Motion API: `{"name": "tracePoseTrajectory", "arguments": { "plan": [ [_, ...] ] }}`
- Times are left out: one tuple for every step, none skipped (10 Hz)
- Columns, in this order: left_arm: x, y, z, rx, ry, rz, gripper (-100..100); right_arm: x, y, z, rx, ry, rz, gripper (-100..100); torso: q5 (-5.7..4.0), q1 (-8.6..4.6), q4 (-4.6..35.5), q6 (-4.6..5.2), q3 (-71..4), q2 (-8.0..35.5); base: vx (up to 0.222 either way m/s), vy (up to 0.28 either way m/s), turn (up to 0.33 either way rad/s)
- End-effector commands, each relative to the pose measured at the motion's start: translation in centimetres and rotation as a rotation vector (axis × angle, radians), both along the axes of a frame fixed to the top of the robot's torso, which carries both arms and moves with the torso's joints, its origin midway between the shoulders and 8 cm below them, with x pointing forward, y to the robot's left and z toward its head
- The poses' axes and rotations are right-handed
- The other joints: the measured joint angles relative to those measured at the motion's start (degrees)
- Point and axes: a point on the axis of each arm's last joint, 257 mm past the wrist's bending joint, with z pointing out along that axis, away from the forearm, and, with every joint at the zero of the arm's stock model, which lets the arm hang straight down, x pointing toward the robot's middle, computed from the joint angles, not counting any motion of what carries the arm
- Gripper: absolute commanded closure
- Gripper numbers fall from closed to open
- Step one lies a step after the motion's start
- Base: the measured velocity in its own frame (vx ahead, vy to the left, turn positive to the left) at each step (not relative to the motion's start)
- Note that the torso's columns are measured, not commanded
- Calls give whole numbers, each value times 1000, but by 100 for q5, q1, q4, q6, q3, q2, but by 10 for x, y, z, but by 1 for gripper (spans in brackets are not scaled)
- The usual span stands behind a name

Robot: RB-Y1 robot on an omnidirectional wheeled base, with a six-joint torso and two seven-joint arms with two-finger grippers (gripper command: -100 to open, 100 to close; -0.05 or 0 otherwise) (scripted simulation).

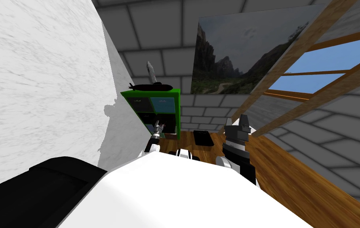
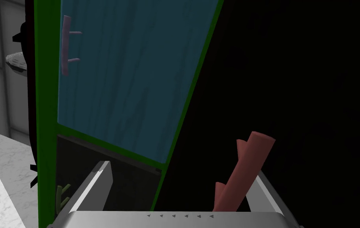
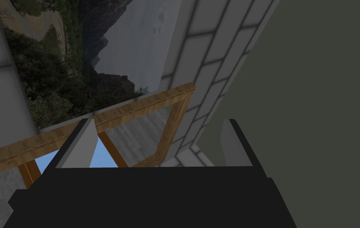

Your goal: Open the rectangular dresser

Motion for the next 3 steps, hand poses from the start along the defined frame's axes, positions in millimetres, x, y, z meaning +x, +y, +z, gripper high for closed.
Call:
{"name": "tracePoseTrajectory", "arguments": {
  "plan": [
    [0,0,-1,0,2,0,0,0,0,0,0,0,0,0,2,2,-3,0,-3,-5,0,0,0],
    [0,0,-2,0,4,0,0,0,0,0,0,0,0,0,3,4,-6,0,-4,-8,0,0,0],
    [0,0,-2,0,5,1,0,0,0,0,0,0,0,0,4,5,-8,0,-5,-10,0,0,0]
  ]
}}
